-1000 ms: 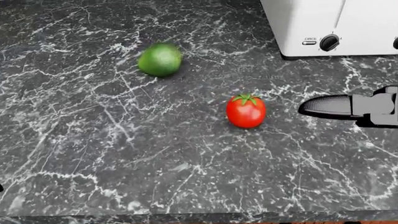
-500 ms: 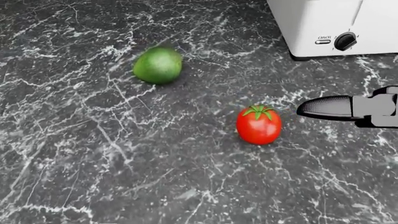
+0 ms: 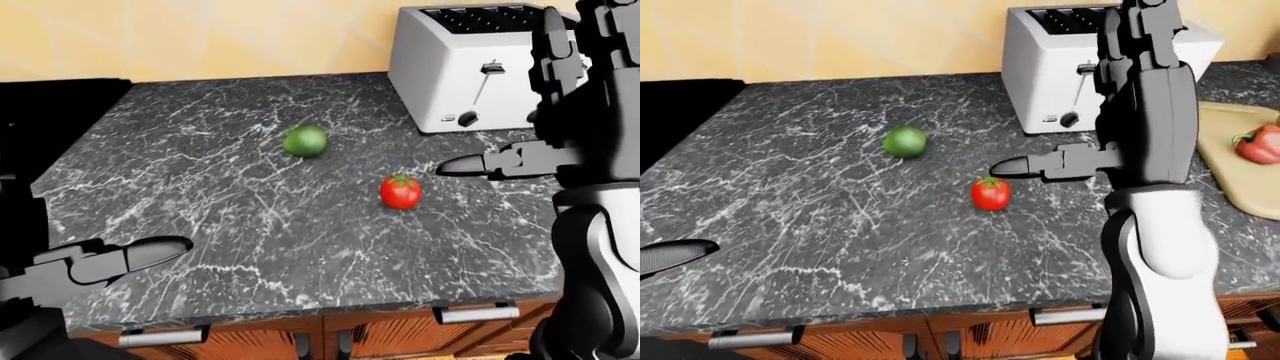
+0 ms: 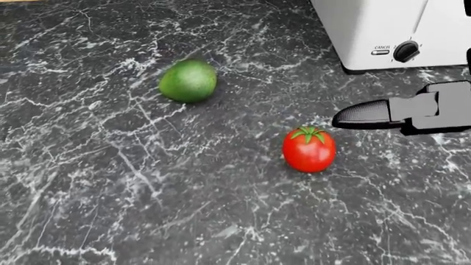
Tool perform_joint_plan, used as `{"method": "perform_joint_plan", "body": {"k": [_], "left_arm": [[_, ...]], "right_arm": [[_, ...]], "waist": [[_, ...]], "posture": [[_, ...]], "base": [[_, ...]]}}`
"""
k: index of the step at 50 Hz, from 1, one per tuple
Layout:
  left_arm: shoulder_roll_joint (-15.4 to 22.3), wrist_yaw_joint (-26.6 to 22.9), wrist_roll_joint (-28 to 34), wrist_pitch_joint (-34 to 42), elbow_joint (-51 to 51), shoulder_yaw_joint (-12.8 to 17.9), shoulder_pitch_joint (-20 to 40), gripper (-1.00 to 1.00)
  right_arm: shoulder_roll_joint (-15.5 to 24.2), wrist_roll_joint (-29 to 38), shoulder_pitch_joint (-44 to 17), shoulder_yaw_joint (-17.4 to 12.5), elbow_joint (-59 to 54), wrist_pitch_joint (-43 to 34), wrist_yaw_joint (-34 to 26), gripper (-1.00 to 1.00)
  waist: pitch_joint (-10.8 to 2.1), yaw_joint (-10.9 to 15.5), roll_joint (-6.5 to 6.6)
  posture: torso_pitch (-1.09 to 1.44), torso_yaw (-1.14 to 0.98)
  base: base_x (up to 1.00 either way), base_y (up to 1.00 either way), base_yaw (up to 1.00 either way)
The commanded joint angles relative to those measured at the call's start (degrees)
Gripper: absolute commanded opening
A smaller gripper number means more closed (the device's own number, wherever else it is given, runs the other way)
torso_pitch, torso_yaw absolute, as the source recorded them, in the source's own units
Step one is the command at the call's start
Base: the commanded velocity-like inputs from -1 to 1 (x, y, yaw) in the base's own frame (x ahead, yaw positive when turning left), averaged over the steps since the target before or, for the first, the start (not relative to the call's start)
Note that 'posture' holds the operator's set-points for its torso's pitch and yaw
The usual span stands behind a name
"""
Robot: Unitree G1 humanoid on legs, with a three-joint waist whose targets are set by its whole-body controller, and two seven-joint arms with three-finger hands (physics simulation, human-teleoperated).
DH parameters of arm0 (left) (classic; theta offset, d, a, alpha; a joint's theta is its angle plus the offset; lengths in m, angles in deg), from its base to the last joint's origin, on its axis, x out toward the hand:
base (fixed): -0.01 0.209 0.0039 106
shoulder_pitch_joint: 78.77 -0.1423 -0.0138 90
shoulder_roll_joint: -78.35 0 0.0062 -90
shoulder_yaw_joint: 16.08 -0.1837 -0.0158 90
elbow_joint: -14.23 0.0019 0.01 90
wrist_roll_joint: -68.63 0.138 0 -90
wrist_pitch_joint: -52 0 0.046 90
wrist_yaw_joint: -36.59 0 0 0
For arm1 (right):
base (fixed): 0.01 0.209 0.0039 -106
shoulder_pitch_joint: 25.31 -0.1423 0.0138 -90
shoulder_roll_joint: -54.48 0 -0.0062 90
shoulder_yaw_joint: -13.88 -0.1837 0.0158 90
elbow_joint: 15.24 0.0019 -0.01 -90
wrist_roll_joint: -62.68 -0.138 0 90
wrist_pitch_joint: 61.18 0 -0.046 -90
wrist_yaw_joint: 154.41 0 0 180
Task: Place the avocado, onion, tomato and bell pepper on the cutting board.
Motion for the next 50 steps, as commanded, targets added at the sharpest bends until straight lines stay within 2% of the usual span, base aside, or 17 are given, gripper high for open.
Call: {"method": "perform_joint_plan", "body": {"k": [1, 5, 6, 9, 13, 21, 24, 29, 35, 43, 47, 50], "left_arm": [[0.69, -0.01, 0.36, -0.99, -1.03, 0.92, 0.67, 1.0], [0.66, -0.03, 0.53, -0.96, -1.03, 0.87, 0.73, 1.0], [0.66, -0.05, 0.43, -0.91, -1.03, 0.96, 0.73, 1.0], [0.61, -0.06, 0.84, -0.84, -1.03, 0.56, 0.87, 1.0], [0.81, 0.1, 0.5, -0.97, -1.03, 0.88, 0.74, 1.0], [1.24, 0.45, -0.01, -1.09, -1.03, 1.16, 0.62, 1.0], [1.27, 0.43, 0.0, -1.15, -1.03, 1.21, 0.53, 1.0], [1.39, 0.43, -0.47, -1.22, -1.03, 1.67, 0.39, 1.0], [1.34, 0.39, -0.69, -1.05, -1.03, 1.89, 0.55, 1.0], [0.94, 0.14, -0.11, -0.51, -1.03, 1.66, 1.04, 1.0], [0.81, 0.04, -0.01, -0.45, -1.03, 1.67, 1.09, 1.0], [0.71, -0.07, 0.05, -0.36, -1.03, 1.58, 1.14, 1.0]], "right_arm": [[1.25, 0.52, -2.83, -0.87, 1.06, -1.19, -0.75, 1.0], [3.16, 1.96, -5.48, -0.41, -0.56, -4.28, -1.7, 1.0], [4.85, 4.13, -5.98, 0.63, -1.24, -5.33, -2.48, 1.0], [6.11, 8.7, -6.55, 2.13, -2.32, -6.81, -5.48, 1.0], [6.36, 14.77, -9.36, 3.29, -3.18, -9.09, -10.07, 1.0], [8.17, 21.91, -16.4, 4.17, -5.17, -12.9, -17.84, 1.0], [9.9, 26.46, -16.74, 6.94, -6.38, -12.81, -22.97, 1.0], [8.28, 36.48, -15.92, 9.85, -8.77, -9.21, -32.13, 1.0], [4.2, 45.87, -16.57, 10.19, -13.55, -3.12, -40.79, 1.0], [0.42, 51.63, -16.43, 9.69, -17.47, 2.16, -46.95, 1.0], [-0.55, 54.52, -14.33, 10.89, -18.52, 4.22, -50.78, 1.0], [-2.02, 55.99, -14.1, 10.53, -18.67, 5.49, -51.65, 1.0]], "waist": [[-0.9, -0.02, 0.08], [-0.77, 0.11, 0.06], [-0.75, 0.13, 0.03], [-0.73, 0.15, -0.04], [-0.77, 0.18, -0.06], [-0.64, 0.2, 0.36], [-0.6, 0.16, 0.42], [-0.71, -0.1, 0.53], [-0.8, -0.32, 1.02], [-1.09, -0.49, 1.42], [-1.15, -0.55, 1.47], [-1.25, -0.6, 1.48]], "posture": [[0.0, 0.0], [0.0, 0.0], [0.0, 0.0], [0.0, 0.0], [0.0, 0.0], [0.0, 0.0], [0.0, 0.0], [0.0, 0.0], [0.0, 0.0], [0.0, 0.0], [0.0, 0.0], [0.0, 0.0]], "base": [[0.0, 0.0, 0.0], [0.0, 0.0, 0.0], [0.0, 0.0, 0.0], [0.0, 0.0, 0.0], [0.0, 0.0, 0.0], [0.0, 0.0, 0.0], [0.0, 0.0, 0.0], [0.0, 0.0, 0.0], [0.0, 0.0, 0.0], [0.0, 0.0, 0.0], [0.0, 0.0, 0.0], [0.0, 0.0, 0.0]]}}
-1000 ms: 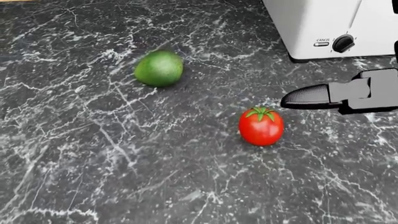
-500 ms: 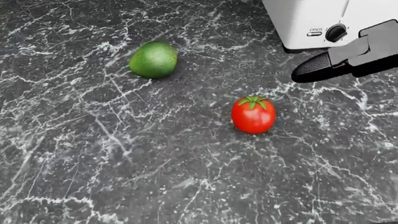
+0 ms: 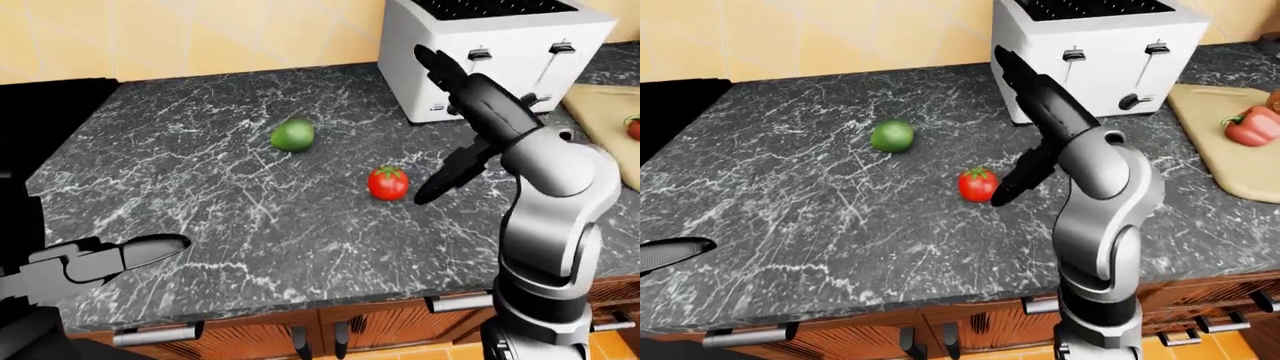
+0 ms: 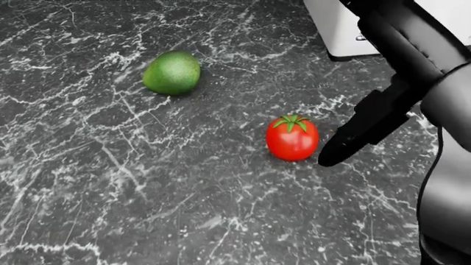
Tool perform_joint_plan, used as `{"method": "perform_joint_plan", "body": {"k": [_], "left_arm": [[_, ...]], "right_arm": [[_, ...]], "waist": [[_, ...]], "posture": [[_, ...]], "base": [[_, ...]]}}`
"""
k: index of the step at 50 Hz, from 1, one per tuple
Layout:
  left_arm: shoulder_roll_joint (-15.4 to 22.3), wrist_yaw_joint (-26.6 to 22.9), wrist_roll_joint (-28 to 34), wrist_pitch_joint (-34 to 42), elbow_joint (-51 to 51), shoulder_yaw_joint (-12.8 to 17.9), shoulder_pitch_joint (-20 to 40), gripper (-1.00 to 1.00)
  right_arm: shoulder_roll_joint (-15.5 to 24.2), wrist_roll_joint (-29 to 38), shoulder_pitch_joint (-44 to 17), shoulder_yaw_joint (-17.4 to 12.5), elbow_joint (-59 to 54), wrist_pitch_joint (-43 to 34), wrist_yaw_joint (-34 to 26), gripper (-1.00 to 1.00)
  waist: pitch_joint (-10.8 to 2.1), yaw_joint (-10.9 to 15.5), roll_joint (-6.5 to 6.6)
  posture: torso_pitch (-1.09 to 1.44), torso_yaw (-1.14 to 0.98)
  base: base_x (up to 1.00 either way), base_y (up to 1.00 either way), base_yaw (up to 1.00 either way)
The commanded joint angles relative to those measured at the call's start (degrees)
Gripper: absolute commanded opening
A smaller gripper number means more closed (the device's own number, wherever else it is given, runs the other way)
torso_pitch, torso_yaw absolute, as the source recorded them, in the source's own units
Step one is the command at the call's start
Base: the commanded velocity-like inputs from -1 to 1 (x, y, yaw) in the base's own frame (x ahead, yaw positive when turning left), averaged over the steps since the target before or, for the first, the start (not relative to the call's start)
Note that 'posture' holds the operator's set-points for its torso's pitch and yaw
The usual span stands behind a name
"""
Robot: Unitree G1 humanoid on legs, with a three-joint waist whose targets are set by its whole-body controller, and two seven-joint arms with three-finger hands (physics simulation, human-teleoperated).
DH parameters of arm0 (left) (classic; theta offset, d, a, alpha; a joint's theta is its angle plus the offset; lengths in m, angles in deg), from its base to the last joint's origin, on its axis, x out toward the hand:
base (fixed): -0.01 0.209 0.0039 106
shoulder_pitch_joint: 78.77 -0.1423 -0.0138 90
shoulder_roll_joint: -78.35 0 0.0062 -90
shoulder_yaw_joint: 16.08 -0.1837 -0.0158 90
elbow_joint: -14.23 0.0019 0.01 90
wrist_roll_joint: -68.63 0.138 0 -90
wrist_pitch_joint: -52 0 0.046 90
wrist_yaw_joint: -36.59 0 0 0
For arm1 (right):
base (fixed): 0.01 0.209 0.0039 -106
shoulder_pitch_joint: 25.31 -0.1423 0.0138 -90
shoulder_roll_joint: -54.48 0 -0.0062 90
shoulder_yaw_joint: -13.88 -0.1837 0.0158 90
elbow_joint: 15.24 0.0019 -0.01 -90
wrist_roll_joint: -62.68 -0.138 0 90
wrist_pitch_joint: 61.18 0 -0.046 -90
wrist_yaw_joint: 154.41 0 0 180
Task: Place the avocado, onion, tomato and bell pepper on the cutting board.
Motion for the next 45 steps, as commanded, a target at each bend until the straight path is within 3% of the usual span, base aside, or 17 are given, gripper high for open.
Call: {"method": "perform_joint_plan", "body": {"k": [1, 10, 31, 45], "left_arm": [[0.65, -0.09, 0.67, -1.05, -0.99, 0.73, 0.58, 1.0], [0.65, -0.07, 0.61, -0.92, -0.99, 0.8, 0.67, 1.0], [0.39, -0.14, 0.75, -0.43, -0.99, 0.74, 1.14, 1.0], [0.1, -0.16, 0.96, -0.44, -0.99, 0.54, 1.16, 1.0]], "right_arm": [[0.03, 1.63, -1.97, -0.82, 1.56, 1.8, -0.34, 1.0], [-1.34, 6.73, 0.99, 0.07, 0.8, 8.28, -3.54, 1.0], [-2.69, 15.55, 3.39, 0.21, -3.58, 21.63, -2.73, 1.0], [-4.45, 14.98, 0.61, 0.48, -6.25, 22.2, -2.22, 1.0]], "waist": [[-1.2, 0.0, 0.07], [-1.2, -0.05, 0.16], [-1.12, -0.15, 0.15], [-1.16, -0.21, 0.34]], "posture": [[0.0, 0.0], [0.0, 0.0], [0.0, 0.0], [0.0, 0.0]], "base": [[0.0, 0.0, 0.0], [0.0, 0.0, 0.0], [0.0, 0.0, 0.0], [0.0, 0.0, 0.0]]}}
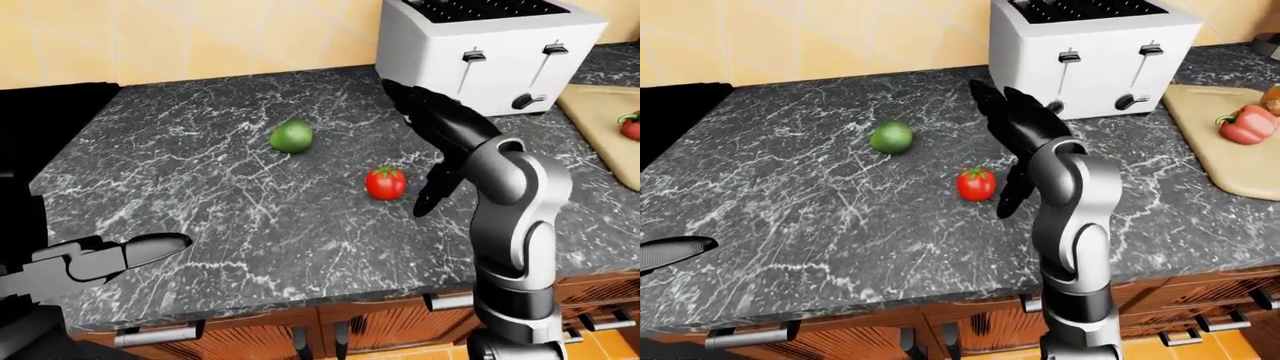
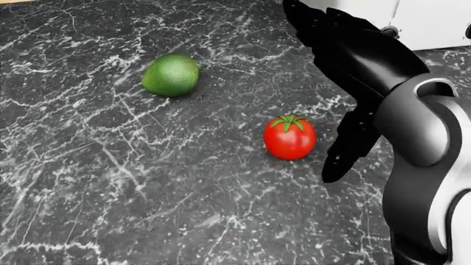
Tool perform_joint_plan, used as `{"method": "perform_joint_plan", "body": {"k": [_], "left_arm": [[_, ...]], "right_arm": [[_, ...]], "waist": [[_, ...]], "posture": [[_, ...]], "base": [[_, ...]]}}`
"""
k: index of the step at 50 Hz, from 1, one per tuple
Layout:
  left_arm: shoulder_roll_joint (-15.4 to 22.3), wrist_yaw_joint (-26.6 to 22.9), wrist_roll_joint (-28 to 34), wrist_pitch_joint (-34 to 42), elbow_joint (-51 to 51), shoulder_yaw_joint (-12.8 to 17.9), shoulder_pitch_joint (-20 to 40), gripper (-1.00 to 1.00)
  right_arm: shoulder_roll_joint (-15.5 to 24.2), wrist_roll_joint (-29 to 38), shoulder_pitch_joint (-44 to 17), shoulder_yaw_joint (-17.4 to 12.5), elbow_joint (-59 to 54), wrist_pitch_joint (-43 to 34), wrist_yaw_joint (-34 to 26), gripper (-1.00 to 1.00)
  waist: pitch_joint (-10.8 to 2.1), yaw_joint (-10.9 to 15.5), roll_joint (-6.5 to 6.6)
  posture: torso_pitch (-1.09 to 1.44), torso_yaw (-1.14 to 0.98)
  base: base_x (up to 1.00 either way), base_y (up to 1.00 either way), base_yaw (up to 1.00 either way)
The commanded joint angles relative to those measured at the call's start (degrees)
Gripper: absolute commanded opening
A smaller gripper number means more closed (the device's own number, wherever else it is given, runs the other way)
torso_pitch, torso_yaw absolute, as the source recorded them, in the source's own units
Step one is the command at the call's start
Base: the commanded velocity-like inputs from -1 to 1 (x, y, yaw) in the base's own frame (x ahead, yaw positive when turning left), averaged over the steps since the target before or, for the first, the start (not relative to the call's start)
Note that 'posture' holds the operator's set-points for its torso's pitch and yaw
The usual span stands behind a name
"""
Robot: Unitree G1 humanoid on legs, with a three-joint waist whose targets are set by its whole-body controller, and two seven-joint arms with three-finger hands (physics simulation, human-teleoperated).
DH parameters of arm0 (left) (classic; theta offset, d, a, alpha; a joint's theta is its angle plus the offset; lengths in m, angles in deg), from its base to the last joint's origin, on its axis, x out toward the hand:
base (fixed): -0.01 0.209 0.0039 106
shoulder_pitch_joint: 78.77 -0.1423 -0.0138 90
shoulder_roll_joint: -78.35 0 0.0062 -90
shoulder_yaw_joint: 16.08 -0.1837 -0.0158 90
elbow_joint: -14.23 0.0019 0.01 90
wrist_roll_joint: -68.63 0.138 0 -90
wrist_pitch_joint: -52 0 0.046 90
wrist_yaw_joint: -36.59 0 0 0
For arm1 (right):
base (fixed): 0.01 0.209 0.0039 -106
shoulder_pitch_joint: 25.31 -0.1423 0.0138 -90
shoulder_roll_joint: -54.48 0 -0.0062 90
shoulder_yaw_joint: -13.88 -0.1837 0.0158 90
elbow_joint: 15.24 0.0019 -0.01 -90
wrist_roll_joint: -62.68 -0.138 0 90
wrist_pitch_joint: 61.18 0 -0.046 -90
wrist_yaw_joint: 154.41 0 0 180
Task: Place the avocado, onion, tomato and bell pepper on the cutting board.
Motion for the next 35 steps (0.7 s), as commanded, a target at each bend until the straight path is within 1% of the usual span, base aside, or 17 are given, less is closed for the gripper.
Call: {"method": "perform_joint_plan", "body": {"k": [1, 6, 15, 21, 24, 26, 35], "left_arm": [[0.67, 0.12, 0.66, -1.09, -0.97, 0.67, 0.62, 1.0], [0.35, -0.2, 0.78, -0.92, -0.97, 0.82, 0.7, 1.0], [0.57, 0.01, 0.59, -0.84, -0.97, 0.92, 0.8, 1.0], [0.12, -0.43, 1.34, -0.46, -0.97, 0.29, 1.05, 1.0], [0.0, -0.7, 1.11, -0.26, -0.97, 0.79, 0.98, 1.0], [-0.08, -0.69, 1.61, -0.27, -0.97, 0.31, 1.01, 1.0], [-0.32, -0.9, 1.55, -0.35, -0.97, 0.41, 0.89, 1.0]], "right_arm": [[0.34, -0.12, -2.19, -0.22, 0.66, 0.43, 1.32, 1.0], [0.34, 0.02, -2.31, 0.26, -0.89, 1.08, 0.56, 1.0], [-0.05, 2.0, -3.35, 1.02, -1.88, 3.46, -3.77, 1.0], [-0.7, 2.34, -4.68, 1.18, -3.21, 4.2, -3.93, 1.0], [-1.07, 2.2, -5.12, 1.3, -4.47, 4.6, -3.15, 1.0], [-1.13, 2.15, -4.92, 1.38, -4.81, 4.72, -2.88, 1.0], [-1.36, 1.66, -4.99, 1.51, -7.01, 5.15, -1.44, 1.0]], "waist": [[-1.02, -0.02, 0.09], [-1.06, -0.01, 0.08], [-1.06, -0.06, 0.19], [-1.1, -0.11, 0.3], [-1.15, -0.11, 0.34], [-1.16, -0.16, 0.34], [-1.23, -0.12, 0.29]], "posture": [[0.0, 0.0], [0.0, 0.0], [0.0, 0.0], [0.0, 0.0], [0.0, 0.0], [0.0, 0.0], [0.0, 0.0]], "base": [[0.0, 0.0, 0.0], [0.0, 0.0, 0.0], [0.0, 0.0, 0.0], [0.0, 0.0, 0.0], [0.0, 0.0, 0.0], [0.0, 0.0, 0.0], [0.0, 0.0, 0.0]]}}
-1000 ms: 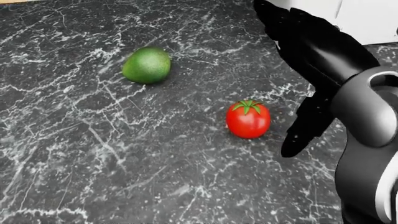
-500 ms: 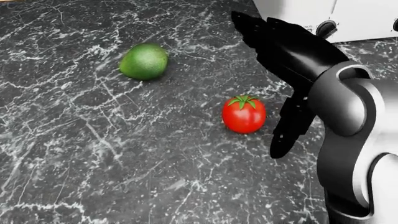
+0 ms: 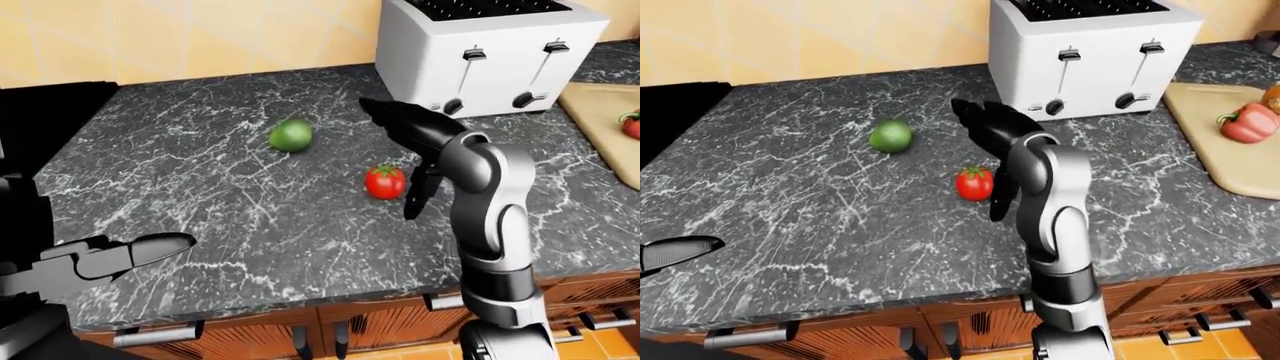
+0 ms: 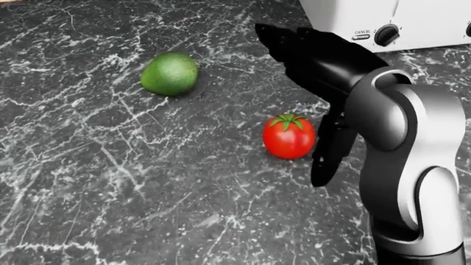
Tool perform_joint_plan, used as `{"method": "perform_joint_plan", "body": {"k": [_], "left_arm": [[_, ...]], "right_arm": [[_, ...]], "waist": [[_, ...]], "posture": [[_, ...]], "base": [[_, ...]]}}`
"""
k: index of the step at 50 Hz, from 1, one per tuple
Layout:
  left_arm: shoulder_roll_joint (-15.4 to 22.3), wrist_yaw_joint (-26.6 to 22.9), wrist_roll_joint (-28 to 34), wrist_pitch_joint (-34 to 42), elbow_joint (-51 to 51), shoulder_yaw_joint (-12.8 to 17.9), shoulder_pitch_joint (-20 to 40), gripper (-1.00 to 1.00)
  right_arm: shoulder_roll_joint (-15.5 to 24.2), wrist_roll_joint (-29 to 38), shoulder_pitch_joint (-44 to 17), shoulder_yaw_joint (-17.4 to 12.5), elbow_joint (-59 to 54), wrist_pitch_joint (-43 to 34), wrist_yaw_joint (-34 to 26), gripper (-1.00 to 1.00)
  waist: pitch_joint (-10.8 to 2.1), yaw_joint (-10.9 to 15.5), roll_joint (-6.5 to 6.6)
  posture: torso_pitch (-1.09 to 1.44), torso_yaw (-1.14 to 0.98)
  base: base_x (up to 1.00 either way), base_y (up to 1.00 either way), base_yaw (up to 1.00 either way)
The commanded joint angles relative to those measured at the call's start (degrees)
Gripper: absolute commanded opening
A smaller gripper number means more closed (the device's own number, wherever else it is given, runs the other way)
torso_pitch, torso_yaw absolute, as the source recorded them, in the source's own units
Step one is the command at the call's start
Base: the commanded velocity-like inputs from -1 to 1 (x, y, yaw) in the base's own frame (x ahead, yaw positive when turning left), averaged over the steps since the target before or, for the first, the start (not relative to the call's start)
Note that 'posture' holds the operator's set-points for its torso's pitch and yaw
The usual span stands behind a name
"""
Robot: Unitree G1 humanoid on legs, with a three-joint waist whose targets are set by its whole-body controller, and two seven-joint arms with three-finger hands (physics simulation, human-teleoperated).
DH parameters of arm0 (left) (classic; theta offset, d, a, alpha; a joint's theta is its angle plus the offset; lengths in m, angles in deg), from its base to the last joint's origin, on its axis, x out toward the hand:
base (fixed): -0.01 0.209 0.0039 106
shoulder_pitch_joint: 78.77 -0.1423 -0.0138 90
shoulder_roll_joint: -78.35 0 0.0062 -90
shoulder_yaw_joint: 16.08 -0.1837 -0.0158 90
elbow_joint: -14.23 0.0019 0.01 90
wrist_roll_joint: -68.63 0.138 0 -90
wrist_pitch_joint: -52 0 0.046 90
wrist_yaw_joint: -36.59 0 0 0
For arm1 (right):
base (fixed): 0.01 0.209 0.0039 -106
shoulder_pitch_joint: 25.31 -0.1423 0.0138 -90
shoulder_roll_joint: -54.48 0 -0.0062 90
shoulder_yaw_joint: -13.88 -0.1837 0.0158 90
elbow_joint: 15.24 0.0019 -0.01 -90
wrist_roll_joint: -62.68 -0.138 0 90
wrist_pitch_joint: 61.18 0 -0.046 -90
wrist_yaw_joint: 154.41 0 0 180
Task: Place the avocado, onion, tomato and bell pepper on the cutting board.
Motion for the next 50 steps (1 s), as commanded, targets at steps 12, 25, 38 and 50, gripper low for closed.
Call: {"method": "perform_joint_plan", "body": {"k": [12, 25, 38, 50], "left_arm": [[-0.03, -0.65, 0.87, -0.45, -1.07, 0.93, 1.39, 1.0], [-0.12, -0.82, 0.95, -0.41, -1.07, 0.88, 1.45, 1.0], [0.04, -0.73, 1.22, -0.79, -1.07, 0.66, 1.06, 1.0], [0.44, -0.98, 1.28, -0.62, -1.07, 1.26, 1.27, 1.0]], "right_arm": [[-0.09, -0.1, 2.27, 0.24, -0.83, 2.24, 0.43, -1.0], [-0.67, -0.27, 2.8, -0.2, -0.34, 3.59, 0.83, -1.0], [2.15, -8.02, -9.81, -1.94, 4.69, -5.64, 10.31, -1.0], [4.23, -7.4, -12.29, -2.42, 7.64, -7.08, 7.76, -1.0]], "waist": [[-1.28, -0.03, -0.12], [-1.63, 0.21, -0.23], [-0.8, 0.25, -0.01], [-0.43, 0.23, -0.18]], "posture": [[0.0, 0.0], [0.0, 0.0], [0.0, 0.0], [0.0, 0.0]], "base": [[0.0, 0.0, 0.0], [0.0, 0.0, 0.0], [0.0, 0.0, 0.0], [0.0, 0.0, 0.0]]}}
